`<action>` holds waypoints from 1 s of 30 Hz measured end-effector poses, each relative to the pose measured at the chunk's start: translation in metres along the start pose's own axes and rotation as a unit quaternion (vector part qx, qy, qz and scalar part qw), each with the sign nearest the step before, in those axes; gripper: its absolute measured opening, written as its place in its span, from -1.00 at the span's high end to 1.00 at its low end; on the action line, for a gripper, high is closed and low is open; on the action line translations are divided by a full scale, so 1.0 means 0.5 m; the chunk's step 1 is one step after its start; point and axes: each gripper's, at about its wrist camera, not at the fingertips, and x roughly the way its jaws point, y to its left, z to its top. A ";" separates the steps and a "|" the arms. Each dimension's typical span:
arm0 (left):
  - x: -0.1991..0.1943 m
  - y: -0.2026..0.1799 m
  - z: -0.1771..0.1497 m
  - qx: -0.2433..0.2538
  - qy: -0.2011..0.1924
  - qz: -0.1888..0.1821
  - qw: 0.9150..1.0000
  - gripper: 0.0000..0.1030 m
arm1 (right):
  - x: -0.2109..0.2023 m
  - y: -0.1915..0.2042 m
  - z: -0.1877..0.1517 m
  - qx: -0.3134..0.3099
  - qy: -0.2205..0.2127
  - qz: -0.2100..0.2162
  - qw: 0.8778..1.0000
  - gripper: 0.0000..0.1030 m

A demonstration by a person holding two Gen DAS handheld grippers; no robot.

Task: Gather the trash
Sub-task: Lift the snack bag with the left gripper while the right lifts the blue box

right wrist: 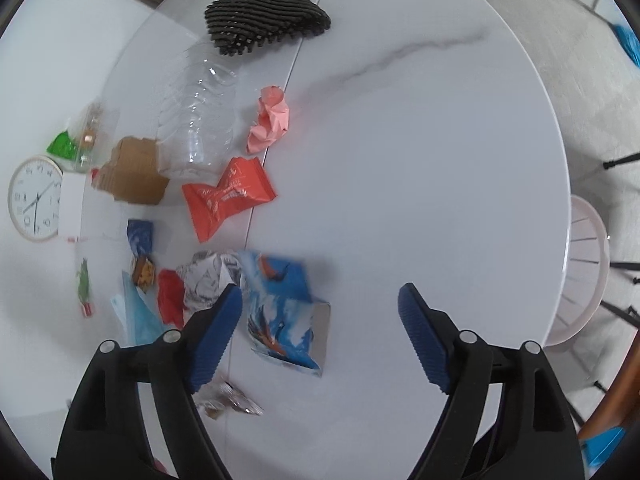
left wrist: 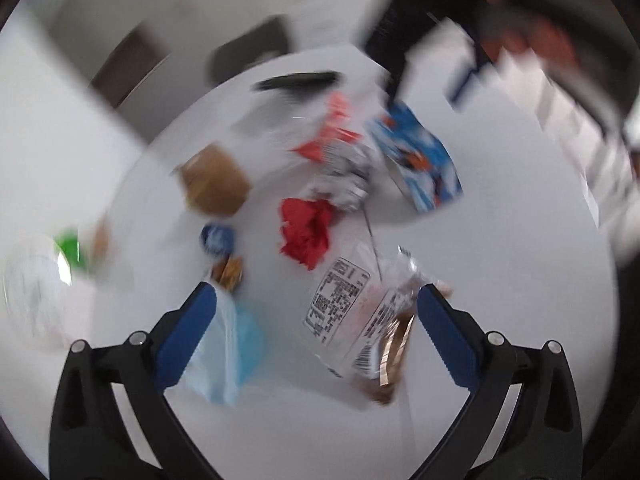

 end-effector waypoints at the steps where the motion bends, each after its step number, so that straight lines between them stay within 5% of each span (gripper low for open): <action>1: 0.014 -0.008 -0.001 0.042 0.001 -0.007 0.999 -0.87 | -0.004 0.000 -0.004 -0.008 0.000 -0.004 1.000 -0.57; 3: 0.046 -0.023 -0.003 0.112 0.005 -0.021 0.993 -0.87 | -0.008 -0.001 -0.009 -0.011 0.001 -0.006 1.000 -0.57; 7: 0.106 -0.039 -0.005 0.177 0.023 -0.060 0.982 -0.86 | -0.003 -0.008 -0.019 0.002 0.010 -0.005 1.000 -0.57; 10: 0.114 -0.046 -0.010 0.200 0.019 -0.093 0.975 -0.52 | -0.004 -0.011 -0.029 0.005 0.011 -0.016 1.000 -0.57; 11: 0.113 -0.042 -0.009 0.193 0.025 -0.111 0.975 -0.28 | 0.000 -0.003 -0.032 0.004 0.010 -0.020 1.000 -0.59; 17: 0.118 -0.021 -0.017 0.135 0.038 -0.126 0.982 0.05 | 0.024 0.063 -0.062 -0.049 -0.018 -0.067 0.996 -0.63; 25: 0.064 0.004 -0.022 -0.019 0.037 -0.117 0.992 0.09 | 0.094 0.130 -0.095 -0.100 -0.058 -0.136 0.984 -0.63; 27: 0.045 0.012 -0.021 -0.062 0.038 -0.108 0.992 0.09 | 0.105 0.138 -0.100 -0.116 -0.060 -0.141 0.981 -0.34; 28: 0.033 0.016 -0.024 -0.076 0.039 -0.101 0.991 0.09 | 0.106 0.137 -0.102 -0.120 -0.061 -0.136 0.982 0.04; 30: 0.017 0.021 -0.022 -0.106 0.040 -0.095 0.989 0.09 | 0.103 0.128 -0.105 -0.126 -0.058 -0.125 0.982 0.04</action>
